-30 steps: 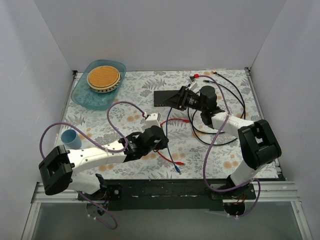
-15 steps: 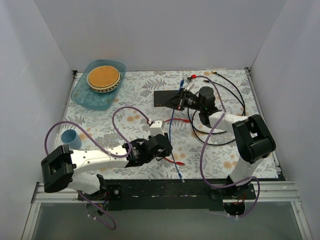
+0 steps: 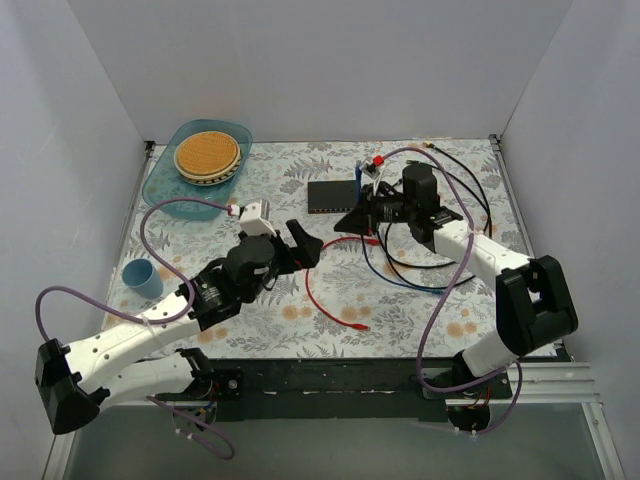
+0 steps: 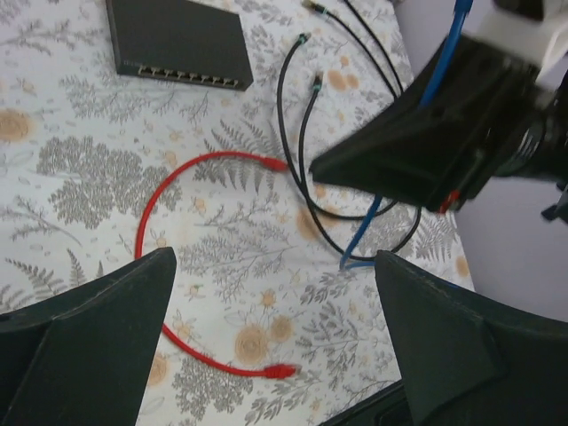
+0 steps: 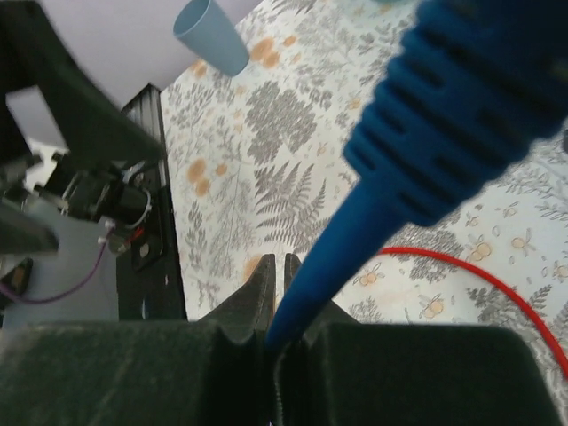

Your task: Insert the plug into the switch port

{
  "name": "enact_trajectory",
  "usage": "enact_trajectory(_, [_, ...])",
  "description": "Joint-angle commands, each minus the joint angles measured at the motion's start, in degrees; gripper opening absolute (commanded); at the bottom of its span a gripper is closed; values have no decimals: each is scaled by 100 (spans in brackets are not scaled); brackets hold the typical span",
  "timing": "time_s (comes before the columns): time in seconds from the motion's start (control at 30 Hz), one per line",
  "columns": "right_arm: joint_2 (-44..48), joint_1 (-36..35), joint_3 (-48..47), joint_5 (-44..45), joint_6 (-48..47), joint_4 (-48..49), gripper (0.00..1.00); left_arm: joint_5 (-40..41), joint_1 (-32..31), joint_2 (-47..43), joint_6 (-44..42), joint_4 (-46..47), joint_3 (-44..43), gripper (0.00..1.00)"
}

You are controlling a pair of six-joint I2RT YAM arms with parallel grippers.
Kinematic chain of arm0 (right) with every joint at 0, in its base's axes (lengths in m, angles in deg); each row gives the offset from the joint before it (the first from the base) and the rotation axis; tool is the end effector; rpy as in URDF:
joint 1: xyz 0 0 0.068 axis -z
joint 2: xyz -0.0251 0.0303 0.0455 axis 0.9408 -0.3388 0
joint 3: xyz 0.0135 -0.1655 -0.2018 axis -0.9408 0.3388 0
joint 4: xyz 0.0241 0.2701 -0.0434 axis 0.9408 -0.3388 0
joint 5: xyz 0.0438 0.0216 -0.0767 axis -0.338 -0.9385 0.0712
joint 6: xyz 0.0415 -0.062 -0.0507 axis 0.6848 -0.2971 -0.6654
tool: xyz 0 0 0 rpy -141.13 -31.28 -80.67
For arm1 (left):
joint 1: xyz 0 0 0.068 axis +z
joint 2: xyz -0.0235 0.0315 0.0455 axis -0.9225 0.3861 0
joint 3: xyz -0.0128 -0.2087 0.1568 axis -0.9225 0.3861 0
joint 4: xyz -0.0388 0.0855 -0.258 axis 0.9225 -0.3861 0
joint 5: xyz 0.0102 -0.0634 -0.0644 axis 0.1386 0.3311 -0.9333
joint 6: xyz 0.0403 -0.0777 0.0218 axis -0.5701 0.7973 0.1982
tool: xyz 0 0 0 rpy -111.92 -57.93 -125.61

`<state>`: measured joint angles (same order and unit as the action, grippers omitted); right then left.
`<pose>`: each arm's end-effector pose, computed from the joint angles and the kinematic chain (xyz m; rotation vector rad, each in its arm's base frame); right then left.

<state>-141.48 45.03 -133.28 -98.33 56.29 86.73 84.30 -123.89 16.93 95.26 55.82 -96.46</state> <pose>0.3240 0.2206 0.2514 -0.7711 1.7894 1.3096 0.1829 -0.2090 0.2788 -0.8013 1.9504 -1.0988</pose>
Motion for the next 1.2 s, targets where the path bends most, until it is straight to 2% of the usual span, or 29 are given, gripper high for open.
enact_trajectory(0.0, [569, -102, 422, -739, -916, -516, 1, -1520, 657, 112, -666, 573, -328, 92])
enact_trajectory(0.17, [1088, -514, 809, -617, -1040, -788, 1, -2393, 887, 676, -895, 1179, -697, 75])
enact_trajectory(0.27, [1272, -708, 906, -485, -1084, -911, 1, -2745, 940, 921, -930, 1593, -811, 69])
enact_trajectory(0.47, [1527, -770, 1161, -484, -961, -850, 1, -3361, 966, 1054, -904, 2243, -716, 66])
enact_trajectory(0.57, [1615, -805, 1223, -519, -891, -797, 1, -3449, 958, 1089, -904, 2437, -663, 59])
enact_trajectory(0.73, [1764, -902, 1381, -564, -785, -657, 1, -3599, 966, 1362, -825, 2700, -636, 42])
enact_trajectory(1.0, [2002, -955, 1531, -581, -715, -630, 1, -3239, 966, 1476, -755, 2867, -575, 33])
enact_trajectory(1.03, [2037, -964, 1548, -573, -706, -630, 1, -3212, 975, 1476, -764, 2937, -557, 30])
enact_trajectory(1.1, [2064, -981, 1574, -564, -697, -648, 1, -3273, 975, 1476, -737, 3034, -487, 13])
enact_trajectory(1.17, [2099, -981, 1601, -485, -697, -665, 1, -3378, 966, 1476, -702, 3184, -391, 0])
